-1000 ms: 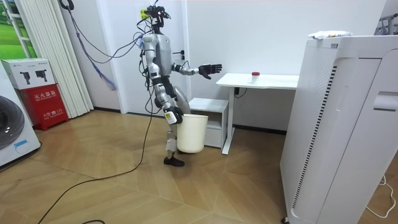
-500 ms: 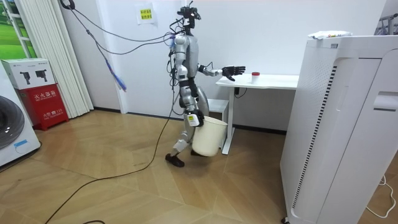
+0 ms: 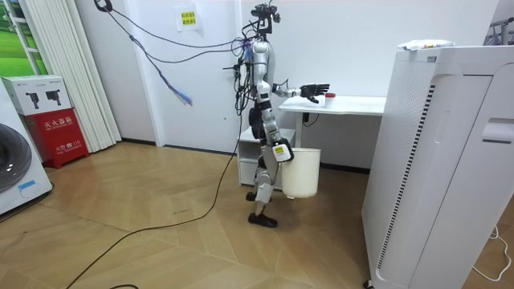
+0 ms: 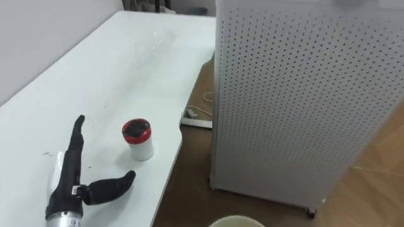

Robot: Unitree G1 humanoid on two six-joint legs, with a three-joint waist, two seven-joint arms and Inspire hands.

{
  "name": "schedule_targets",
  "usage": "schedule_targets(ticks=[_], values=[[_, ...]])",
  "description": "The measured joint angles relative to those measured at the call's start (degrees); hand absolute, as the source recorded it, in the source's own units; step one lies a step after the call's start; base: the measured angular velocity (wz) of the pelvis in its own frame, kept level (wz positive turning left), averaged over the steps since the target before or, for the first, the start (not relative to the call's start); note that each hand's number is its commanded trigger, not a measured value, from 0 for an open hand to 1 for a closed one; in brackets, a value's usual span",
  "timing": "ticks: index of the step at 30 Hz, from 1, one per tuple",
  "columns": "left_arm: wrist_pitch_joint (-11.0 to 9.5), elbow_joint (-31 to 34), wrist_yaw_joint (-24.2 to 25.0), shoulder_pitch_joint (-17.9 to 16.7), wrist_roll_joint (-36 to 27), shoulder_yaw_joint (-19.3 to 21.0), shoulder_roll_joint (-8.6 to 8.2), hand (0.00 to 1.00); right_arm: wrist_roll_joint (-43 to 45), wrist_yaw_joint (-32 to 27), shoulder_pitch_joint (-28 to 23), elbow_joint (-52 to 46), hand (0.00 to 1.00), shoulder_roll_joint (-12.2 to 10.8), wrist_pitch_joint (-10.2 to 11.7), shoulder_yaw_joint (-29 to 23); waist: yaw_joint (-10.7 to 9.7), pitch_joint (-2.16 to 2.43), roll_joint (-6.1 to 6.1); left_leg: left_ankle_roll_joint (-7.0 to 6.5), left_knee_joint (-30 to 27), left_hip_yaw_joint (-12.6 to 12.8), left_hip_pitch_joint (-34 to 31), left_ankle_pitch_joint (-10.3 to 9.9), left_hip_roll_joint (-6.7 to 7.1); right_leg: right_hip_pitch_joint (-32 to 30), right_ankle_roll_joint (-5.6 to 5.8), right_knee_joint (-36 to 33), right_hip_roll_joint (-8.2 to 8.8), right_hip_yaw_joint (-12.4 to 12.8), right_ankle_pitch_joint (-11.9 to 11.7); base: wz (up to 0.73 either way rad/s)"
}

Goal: Pick garbage

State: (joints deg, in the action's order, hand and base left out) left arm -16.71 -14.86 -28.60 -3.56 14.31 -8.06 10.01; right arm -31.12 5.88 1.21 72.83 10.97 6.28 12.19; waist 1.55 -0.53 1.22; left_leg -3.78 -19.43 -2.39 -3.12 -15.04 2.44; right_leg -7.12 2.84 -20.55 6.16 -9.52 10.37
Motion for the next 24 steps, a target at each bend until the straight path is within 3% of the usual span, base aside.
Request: schedule_targets(ticks=[3,11,13,15,24], values=[[0.02,0.01,-0.25,-0.25,0.01,0.01,0.02,0.00,2.56,0.41,0.07,-0.03,1.00,0.21,-0.01,-0.07,0.17,0.01,0.05,0.30,1.10,-0.08,1.90,0.10,-1.29,3.13,-0.14,3.12,-1.35,-0.11,-0.08,0.15],[0.06,0.01,-0.66,-0.52,-0.15,-1.20,0.04,0.00,6.45,1.85,0.45,-0.53,1.00,0.04,-0.07,0.79,-0.01,-0.39,1.01,1.38,1.66,0.73,3.80,-0.28,-2.73,5.82,-0.16,5.26,-2.87,-0.10,-0.07,0.01],[0.09,0.03,0.40,-0.52,-0.16,-1.44,0.06,0.00,6.57,1.82,0.58,-0.53,1.00,0.08,-0.08,0.78,0.01,-0.32,1.25,1.41,1.69,0.75,3.80,-0.30,-2.83,6.08,-0.20,5.87,-2.98,-0.35,-0.09,0.00],[0.14,0.03,1.24,-0.49,-1.03,-1.64,0.07,0.00,6.87,1.73,0.95,-0.47,1.00,0.13,-0.05,0.77,-1.34,-0.33,1.33,1.41,2.11,0.34,3.73,-0.30,-2.82,7.08,-0.20,7.07,-2.91,-1.68,-0.10,0.19],[1.24,0.05,3.22,-0.51,-1.23,-3.43,0.05,0.00,6.96,1.23,0.91,-0.44,1.00,0.12,-0.06,0.19,-2.64,-0.24,0.90,1.76,4.66,0.39,6.19,-0.08,-2.96,8.24,-0.20,7.06,-2.90,-1.69,-0.10,0.07]])
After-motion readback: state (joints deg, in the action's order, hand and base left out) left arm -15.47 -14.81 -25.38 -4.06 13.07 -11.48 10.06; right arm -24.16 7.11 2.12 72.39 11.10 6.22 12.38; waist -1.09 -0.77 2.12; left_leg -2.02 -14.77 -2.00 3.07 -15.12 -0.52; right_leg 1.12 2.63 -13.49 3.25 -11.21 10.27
